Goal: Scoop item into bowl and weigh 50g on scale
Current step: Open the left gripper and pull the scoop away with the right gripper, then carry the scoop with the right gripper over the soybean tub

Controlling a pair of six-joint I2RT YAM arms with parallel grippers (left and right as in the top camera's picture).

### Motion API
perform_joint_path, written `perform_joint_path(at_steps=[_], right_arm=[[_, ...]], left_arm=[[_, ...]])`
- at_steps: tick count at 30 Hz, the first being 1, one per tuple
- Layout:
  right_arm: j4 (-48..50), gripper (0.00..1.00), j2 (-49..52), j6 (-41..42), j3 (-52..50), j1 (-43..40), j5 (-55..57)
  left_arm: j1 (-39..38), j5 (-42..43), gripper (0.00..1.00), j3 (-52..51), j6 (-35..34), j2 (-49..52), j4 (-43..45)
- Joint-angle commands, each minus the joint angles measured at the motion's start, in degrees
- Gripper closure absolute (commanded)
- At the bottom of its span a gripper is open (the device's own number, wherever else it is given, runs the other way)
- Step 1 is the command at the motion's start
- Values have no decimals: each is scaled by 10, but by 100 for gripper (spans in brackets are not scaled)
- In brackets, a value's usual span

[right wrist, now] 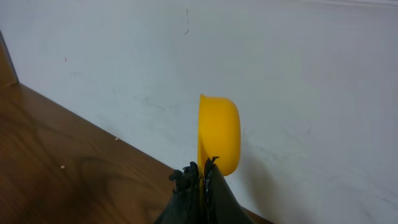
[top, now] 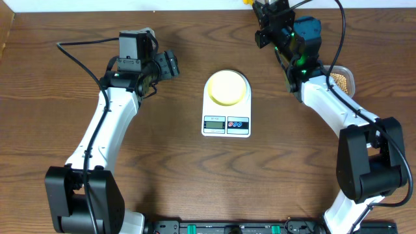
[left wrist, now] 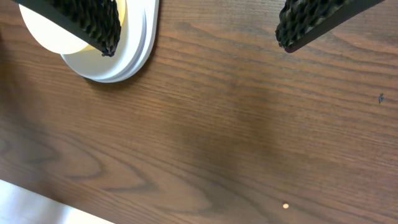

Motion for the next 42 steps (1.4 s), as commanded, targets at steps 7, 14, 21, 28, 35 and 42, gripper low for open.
perform_joint_path(at_steps=[7, 14, 21, 28, 35, 42], right_arm=[[2, 99, 1, -8, 11, -30, 5], [3, 99, 1, -8, 11, -39, 5], [1, 99, 1, -8, 11, -48, 5], [4, 99, 1, -9, 11, -56, 5], [3, 99, 1, -9, 11, -62, 5], [1, 99, 1, -9, 11, -65, 5]], left_arm=[[0, -10, 18, 0, 10, -7, -5], [0, -10, 18, 0, 10, -7, -40], [0, -10, 18, 0, 19, -7, -46], [0, -11, 18, 0, 58, -7, -58], [0, -47, 17, 0, 72, -7, -59], [0, -55, 17, 0, 72, -7, -57]])
